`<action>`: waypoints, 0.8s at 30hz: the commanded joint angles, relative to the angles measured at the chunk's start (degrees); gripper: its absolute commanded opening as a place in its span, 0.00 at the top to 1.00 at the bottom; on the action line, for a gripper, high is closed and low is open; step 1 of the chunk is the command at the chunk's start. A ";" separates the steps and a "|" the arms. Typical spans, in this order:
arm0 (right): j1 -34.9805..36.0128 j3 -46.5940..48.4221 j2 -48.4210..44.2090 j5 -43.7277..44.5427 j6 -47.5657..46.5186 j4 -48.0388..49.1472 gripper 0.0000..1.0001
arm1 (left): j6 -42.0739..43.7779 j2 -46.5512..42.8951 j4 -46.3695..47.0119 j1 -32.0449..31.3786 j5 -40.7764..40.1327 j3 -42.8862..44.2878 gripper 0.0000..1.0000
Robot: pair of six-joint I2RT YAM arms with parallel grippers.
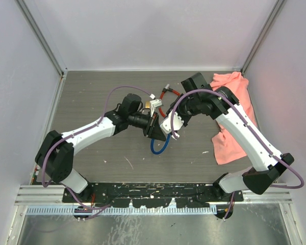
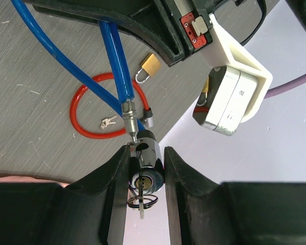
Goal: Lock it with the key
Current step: Lock the lock.
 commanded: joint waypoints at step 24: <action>1.71 1.10 -2.85 0.52 -1.34 4.24 0.99 | -7.24 -0.77 7.66 -0.83 -0.05 1.09 1.00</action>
